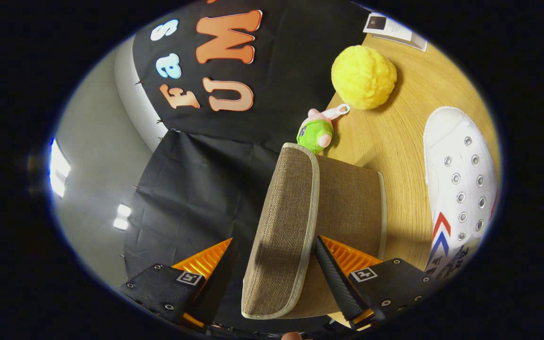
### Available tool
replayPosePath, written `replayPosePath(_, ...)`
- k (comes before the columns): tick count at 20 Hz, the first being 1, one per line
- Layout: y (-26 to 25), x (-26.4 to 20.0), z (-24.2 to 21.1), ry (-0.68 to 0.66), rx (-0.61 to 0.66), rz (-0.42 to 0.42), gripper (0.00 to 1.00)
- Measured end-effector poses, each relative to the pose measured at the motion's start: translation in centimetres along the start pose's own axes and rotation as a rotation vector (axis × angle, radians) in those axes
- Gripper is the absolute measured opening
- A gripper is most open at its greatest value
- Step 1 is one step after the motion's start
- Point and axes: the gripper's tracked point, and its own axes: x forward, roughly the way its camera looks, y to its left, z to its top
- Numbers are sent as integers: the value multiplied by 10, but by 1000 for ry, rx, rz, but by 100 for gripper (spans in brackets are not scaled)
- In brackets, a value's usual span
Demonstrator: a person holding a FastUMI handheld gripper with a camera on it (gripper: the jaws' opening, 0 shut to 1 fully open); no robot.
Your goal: Open the storage box then place both shoes into the box .Put the left shoe in first, then the right shoe, with the right side of both shoes facing outward in a uniform manner.
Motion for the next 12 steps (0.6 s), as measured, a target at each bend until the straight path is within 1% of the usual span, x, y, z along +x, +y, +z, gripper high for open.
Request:
replayPosePath(1, -3, 0, 0, 2, 5, -3, 98)
replayPosePath(2, -1, -1, 0, -2, 9, 15, 98)
replayPosePath(4, 18, -7, 6, -25, 51, 109, 97)
replayPosePath(7, 27, -13, 5, -37, 13, 160, 94)
replayPosePath(9, 44, -16, -2, -20, 25, 234, 88)
replayPosePath(10, 48, -15, -4, -15, 21, 245, 83)
replayPosePath(11, 46, -11, -8, -10, -2, 223, 79)
replayPosePath(12, 42, -5, -16, 8, -25, 200, 71)
